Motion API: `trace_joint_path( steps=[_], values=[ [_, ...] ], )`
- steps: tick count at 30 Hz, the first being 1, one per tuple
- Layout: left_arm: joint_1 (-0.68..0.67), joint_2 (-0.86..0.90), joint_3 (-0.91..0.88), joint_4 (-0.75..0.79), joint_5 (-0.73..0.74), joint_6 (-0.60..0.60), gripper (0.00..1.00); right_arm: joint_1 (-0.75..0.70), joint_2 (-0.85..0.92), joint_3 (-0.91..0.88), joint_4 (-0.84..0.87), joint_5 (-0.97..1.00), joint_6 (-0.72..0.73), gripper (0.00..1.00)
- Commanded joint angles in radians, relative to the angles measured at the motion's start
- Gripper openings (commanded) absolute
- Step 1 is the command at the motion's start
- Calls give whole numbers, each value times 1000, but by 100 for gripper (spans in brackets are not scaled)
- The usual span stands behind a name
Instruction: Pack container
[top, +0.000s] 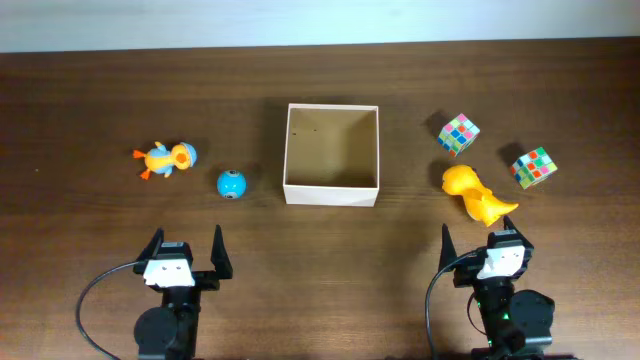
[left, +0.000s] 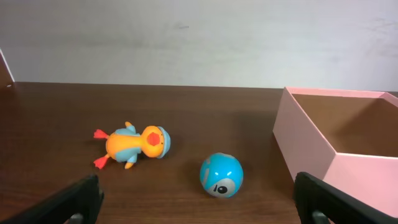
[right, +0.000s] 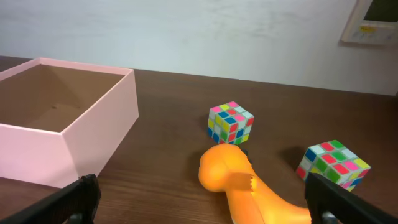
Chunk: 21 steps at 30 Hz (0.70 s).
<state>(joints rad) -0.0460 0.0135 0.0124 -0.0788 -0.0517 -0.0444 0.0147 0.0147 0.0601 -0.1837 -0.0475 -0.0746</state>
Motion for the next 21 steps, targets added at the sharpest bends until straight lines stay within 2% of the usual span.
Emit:
trace_joint_path(
  steps=[1,21],
  values=[
    [-6,-8,-2,-2,11,19,99,-2,-11,-5,-6,-13,3,99],
    [-6,-8,-3,-2,11,19,99,-2,-11,-5,-6,23,-7,99]
  ],
)
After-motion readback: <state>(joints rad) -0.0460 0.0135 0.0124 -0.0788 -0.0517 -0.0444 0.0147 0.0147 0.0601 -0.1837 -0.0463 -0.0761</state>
